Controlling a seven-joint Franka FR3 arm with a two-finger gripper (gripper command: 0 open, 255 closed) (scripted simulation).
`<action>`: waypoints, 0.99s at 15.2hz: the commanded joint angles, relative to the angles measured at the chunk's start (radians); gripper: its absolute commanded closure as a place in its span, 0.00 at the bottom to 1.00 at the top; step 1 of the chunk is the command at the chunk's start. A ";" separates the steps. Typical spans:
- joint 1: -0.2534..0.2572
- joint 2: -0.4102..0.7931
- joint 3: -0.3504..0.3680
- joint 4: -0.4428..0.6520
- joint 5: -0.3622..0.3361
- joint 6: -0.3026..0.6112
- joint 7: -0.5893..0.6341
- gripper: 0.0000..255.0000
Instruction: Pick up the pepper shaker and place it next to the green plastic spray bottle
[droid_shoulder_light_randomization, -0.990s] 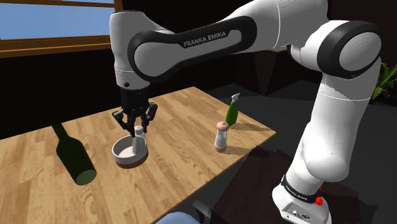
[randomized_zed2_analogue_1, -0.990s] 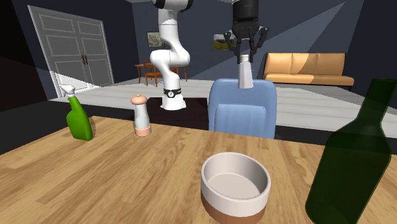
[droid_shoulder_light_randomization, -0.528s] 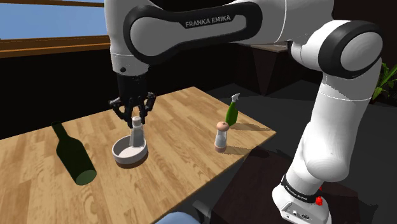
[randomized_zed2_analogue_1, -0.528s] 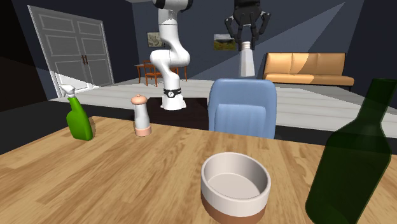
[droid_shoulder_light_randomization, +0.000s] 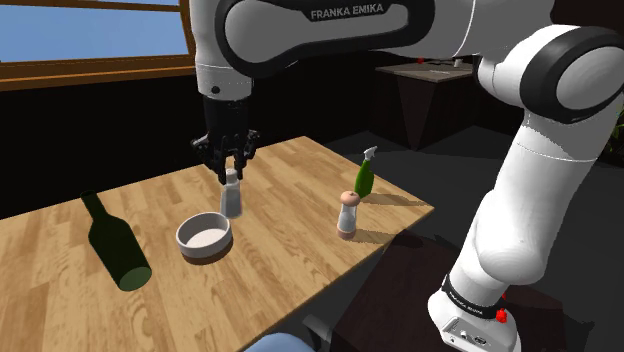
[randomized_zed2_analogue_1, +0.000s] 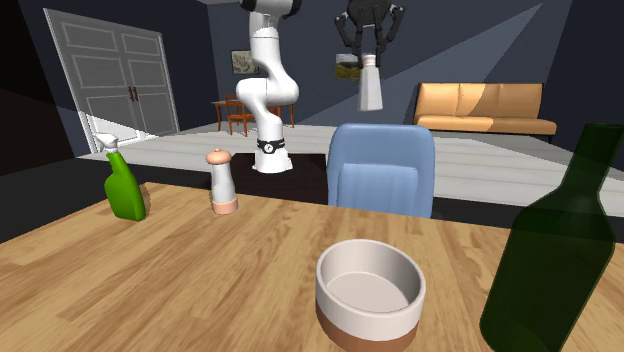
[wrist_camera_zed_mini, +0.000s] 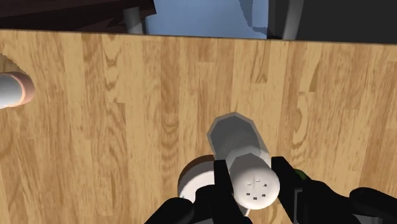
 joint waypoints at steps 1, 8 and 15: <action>-0.027 -0.077 -0.021 -0.082 0.038 0.010 -0.054 1.00; -0.087 -0.277 -0.127 -0.289 0.111 0.011 -0.241 1.00; -0.135 -0.426 -0.247 -0.433 0.121 -0.012 -0.415 1.00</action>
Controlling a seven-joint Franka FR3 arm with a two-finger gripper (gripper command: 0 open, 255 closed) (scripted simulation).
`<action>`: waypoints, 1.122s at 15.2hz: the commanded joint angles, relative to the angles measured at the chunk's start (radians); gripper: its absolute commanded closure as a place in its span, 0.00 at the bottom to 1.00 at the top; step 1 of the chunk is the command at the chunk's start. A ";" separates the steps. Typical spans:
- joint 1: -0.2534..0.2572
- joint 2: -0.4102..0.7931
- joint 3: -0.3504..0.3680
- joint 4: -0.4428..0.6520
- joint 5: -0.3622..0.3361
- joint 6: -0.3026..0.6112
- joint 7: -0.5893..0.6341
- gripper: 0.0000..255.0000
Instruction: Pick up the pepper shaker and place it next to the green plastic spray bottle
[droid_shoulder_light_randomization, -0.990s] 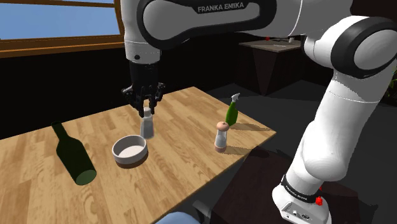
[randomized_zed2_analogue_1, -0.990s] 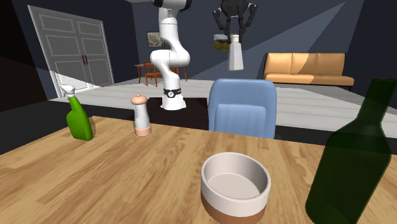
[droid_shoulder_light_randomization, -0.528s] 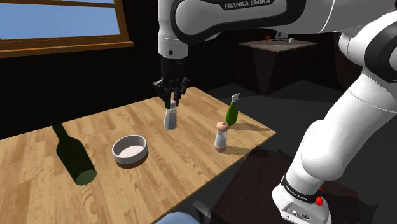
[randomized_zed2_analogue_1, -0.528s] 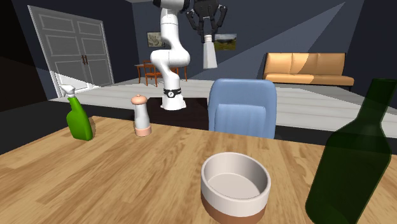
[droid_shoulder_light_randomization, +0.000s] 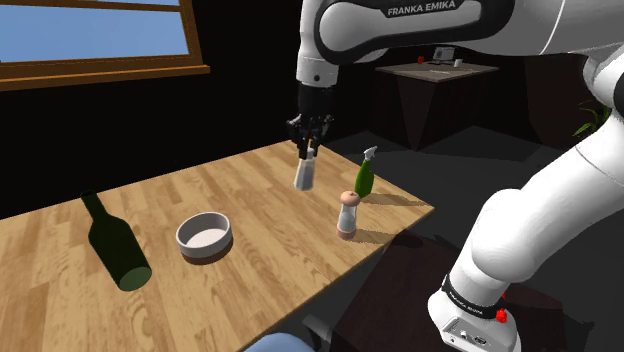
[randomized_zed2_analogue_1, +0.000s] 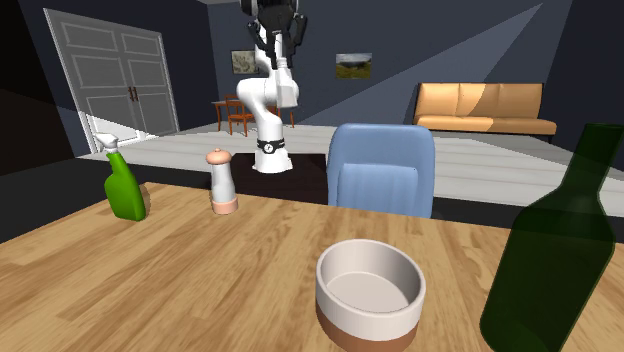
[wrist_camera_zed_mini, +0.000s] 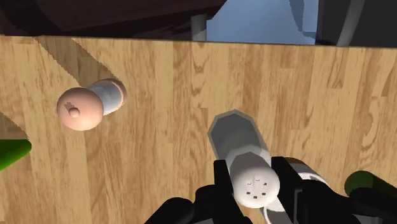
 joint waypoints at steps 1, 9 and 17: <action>-0.013 -0.037 -0.034 -0.034 -0.003 -0.008 -0.049 1.00; -0.076 -0.139 -0.181 -0.123 -0.051 -0.044 -0.239 1.00; -0.147 -0.171 -0.332 -0.141 -0.125 -0.074 -0.430 1.00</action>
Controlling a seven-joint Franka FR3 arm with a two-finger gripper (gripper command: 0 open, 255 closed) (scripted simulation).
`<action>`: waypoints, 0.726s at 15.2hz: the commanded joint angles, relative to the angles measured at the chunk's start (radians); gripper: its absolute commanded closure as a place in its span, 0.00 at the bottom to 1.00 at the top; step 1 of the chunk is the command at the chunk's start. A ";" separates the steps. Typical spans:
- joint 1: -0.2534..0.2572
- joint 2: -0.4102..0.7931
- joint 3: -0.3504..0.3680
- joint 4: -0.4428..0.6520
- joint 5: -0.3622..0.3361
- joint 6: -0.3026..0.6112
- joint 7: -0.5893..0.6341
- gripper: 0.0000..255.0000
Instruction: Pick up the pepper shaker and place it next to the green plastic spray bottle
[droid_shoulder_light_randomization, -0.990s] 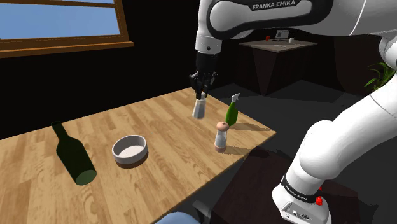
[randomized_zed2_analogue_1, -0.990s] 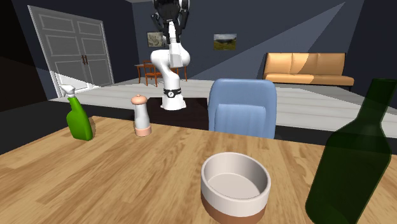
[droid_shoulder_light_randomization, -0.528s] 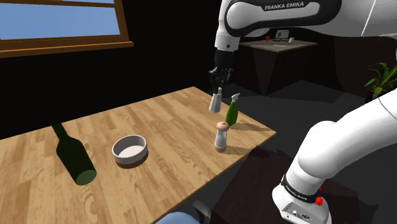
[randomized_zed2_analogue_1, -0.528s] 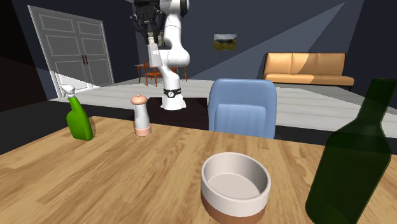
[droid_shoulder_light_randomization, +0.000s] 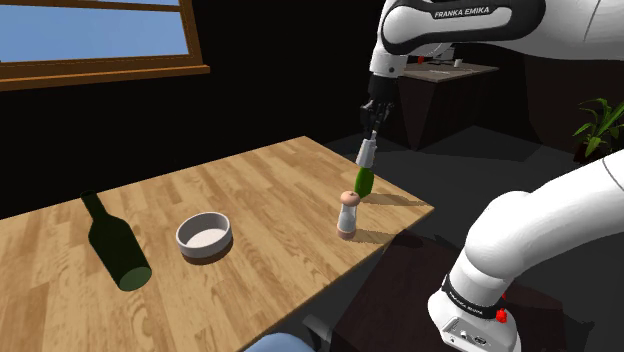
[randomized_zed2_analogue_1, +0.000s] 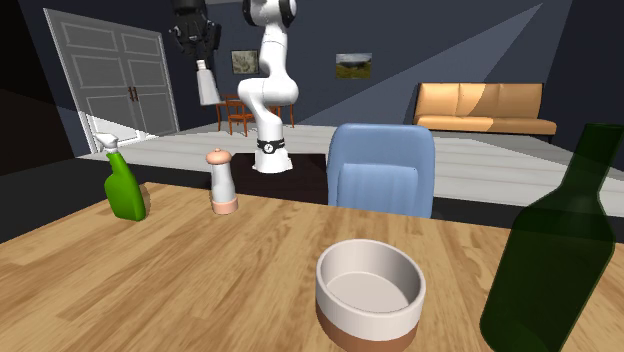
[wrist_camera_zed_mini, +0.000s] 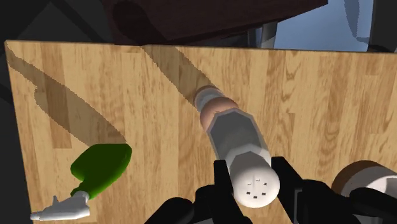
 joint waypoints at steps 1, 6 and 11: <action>-0.015 0.008 -0.034 0.009 -0.017 -0.004 -0.044 1.00; -0.056 0.031 -0.131 0.039 -0.062 -0.016 -0.166 1.00; -0.091 0.082 -0.230 0.096 -0.097 -0.024 -0.291 1.00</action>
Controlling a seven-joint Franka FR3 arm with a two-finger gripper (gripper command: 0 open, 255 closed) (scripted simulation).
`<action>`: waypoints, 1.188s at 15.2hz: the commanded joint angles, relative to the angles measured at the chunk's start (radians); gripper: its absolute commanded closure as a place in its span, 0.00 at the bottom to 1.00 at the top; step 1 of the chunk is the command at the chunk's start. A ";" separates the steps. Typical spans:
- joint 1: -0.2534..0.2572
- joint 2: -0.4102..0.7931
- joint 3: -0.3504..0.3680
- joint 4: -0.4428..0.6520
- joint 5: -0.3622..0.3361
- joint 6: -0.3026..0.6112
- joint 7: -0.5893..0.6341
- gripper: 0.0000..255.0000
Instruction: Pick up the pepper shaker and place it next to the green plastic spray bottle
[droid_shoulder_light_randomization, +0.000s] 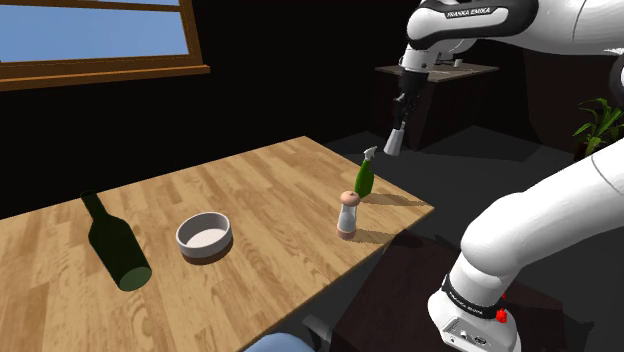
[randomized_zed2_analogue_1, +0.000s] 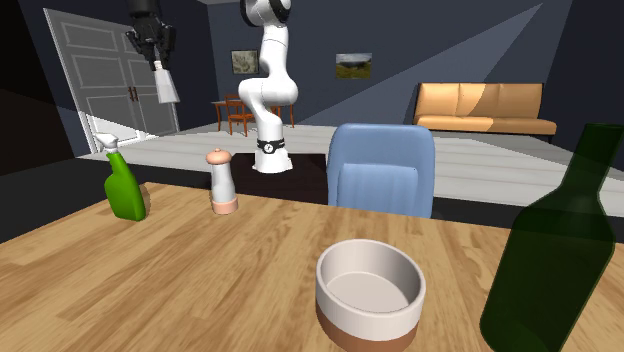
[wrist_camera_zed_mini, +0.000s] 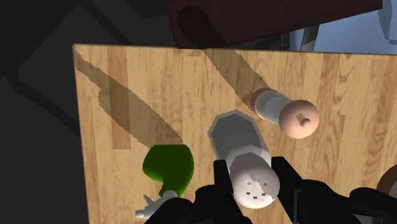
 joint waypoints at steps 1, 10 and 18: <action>-0.014 0.028 -0.043 0.028 -0.012 0.000 -0.056 1.00; -0.047 0.136 -0.172 0.114 -0.023 0.018 -0.222 1.00; -0.051 0.137 -0.181 0.008 -0.027 0.125 -0.228 1.00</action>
